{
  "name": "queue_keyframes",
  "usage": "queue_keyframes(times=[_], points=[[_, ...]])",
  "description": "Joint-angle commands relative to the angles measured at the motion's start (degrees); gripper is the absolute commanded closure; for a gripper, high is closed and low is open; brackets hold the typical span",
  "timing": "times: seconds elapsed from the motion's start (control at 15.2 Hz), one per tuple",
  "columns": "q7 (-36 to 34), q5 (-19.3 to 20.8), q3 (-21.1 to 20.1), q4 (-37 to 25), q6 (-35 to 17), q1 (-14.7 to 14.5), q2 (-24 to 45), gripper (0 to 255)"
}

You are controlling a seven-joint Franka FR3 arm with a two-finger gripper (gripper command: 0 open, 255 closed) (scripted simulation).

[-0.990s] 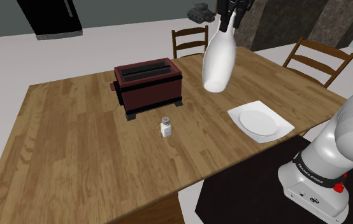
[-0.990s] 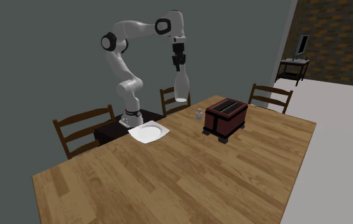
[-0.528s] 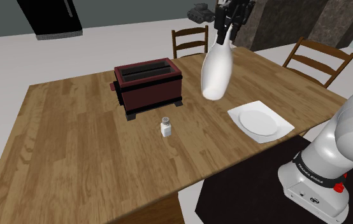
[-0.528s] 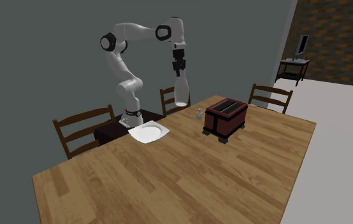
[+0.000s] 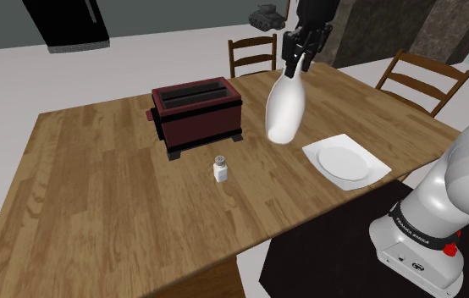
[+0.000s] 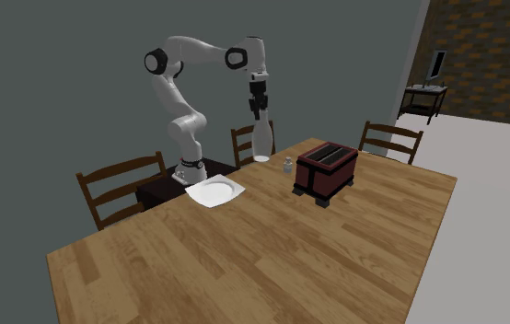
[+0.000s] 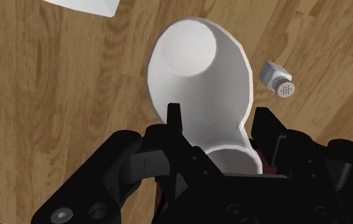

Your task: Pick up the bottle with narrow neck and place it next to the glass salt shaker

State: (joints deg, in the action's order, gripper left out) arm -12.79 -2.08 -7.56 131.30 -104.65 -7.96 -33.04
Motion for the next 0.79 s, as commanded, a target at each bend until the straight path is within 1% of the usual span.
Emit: queue_keyframes(times=[0.0, 0.73], points=[[-0.1, -0.1, -0.1, 1.6, -1.5, -0.1, -0.1, 255], [-0.3, -0.4, -0.6, 9.8, -10.1, -0.2, 0.3, 255]])
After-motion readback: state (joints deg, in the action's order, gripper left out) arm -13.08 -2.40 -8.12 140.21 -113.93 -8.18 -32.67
